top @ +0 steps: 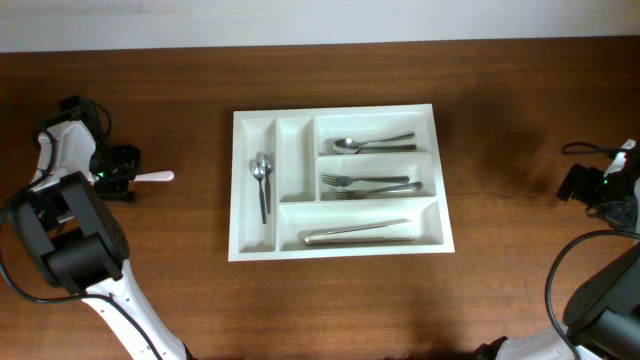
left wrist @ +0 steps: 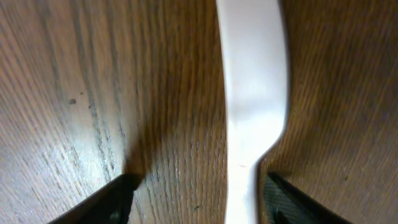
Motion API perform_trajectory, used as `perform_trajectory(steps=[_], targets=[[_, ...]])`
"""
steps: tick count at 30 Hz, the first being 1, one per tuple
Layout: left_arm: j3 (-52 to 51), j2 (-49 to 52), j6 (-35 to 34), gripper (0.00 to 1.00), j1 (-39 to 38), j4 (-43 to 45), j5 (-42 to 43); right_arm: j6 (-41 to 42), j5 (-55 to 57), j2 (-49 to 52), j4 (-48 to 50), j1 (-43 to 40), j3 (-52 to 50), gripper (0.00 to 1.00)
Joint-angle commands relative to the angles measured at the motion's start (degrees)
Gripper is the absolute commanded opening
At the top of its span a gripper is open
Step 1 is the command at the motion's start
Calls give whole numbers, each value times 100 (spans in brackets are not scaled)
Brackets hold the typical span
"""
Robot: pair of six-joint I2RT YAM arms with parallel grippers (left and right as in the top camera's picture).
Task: Pack container
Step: 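Grasp the white plastic knife with the left gripper and lift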
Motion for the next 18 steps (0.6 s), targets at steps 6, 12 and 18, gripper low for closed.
perform_trajectory(steps=[6, 12, 18], targets=[[44, 72, -52, 25, 52, -7, -203, 46, -28, -85, 2, -4, 13, 99], [48, 70, -31, 16, 50, -2, -201, 46, -28, -85, 4, -4, 13, 99], [212, 70, 691, 3, 50, 98, -201, 46, -28, -85, 2, -4, 13, 99]])
